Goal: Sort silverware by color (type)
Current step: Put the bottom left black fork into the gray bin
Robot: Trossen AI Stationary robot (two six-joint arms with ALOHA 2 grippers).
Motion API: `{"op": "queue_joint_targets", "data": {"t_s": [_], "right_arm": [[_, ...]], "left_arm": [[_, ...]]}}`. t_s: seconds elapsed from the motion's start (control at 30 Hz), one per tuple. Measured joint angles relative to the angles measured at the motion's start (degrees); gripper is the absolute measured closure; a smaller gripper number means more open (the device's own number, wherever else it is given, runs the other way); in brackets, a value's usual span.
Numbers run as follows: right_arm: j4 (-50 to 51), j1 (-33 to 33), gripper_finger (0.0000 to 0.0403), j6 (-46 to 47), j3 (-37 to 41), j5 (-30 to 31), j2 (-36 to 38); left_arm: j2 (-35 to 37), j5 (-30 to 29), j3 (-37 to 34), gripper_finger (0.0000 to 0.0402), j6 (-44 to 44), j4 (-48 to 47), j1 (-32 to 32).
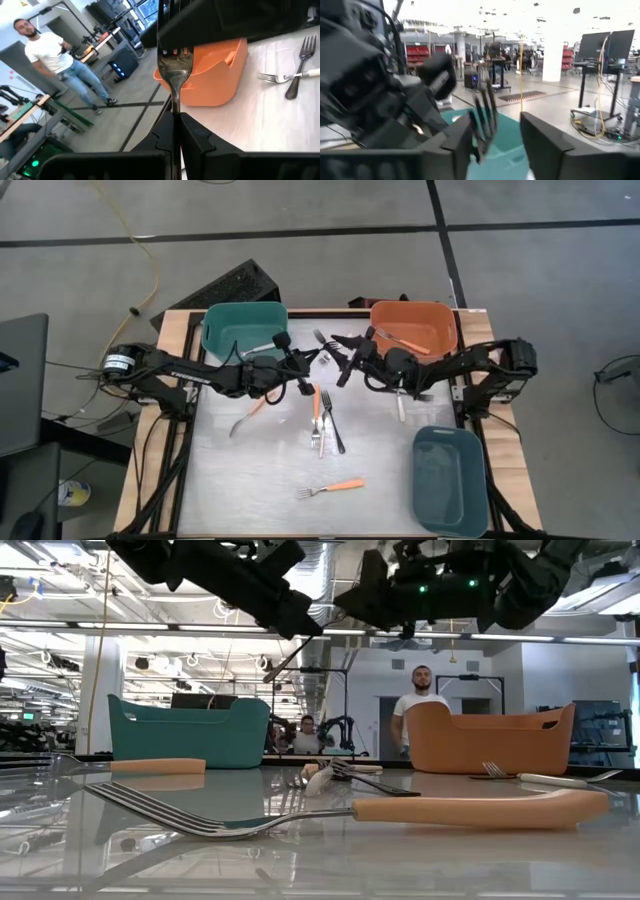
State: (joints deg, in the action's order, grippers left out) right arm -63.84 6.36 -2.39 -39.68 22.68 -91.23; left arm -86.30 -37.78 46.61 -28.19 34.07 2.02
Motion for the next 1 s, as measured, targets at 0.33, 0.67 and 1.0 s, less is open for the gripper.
{"op": "queue_joint_targets", "data": {"t_s": [0.33,0.67,1.0], "right_arm": [[5.1,-3.0,0.0383,0.7,0.0,1.8,1.5],[47.0,-5.7,0.0383,-1.6,-2.9,6.4,30.9],[96.5,-11.4,0.0383,25.1,-9.5,-10.7,50.7]], "left_arm": [[0.0,4.2,0.0,0.0335,1.9,-4.5,-0.9],[12.8,5.5,0.0,0.0225,7.7,-30.1,-3.4],[16.7,46.1,0.0,0.0219,2.9,-33.7,4.8]]}}
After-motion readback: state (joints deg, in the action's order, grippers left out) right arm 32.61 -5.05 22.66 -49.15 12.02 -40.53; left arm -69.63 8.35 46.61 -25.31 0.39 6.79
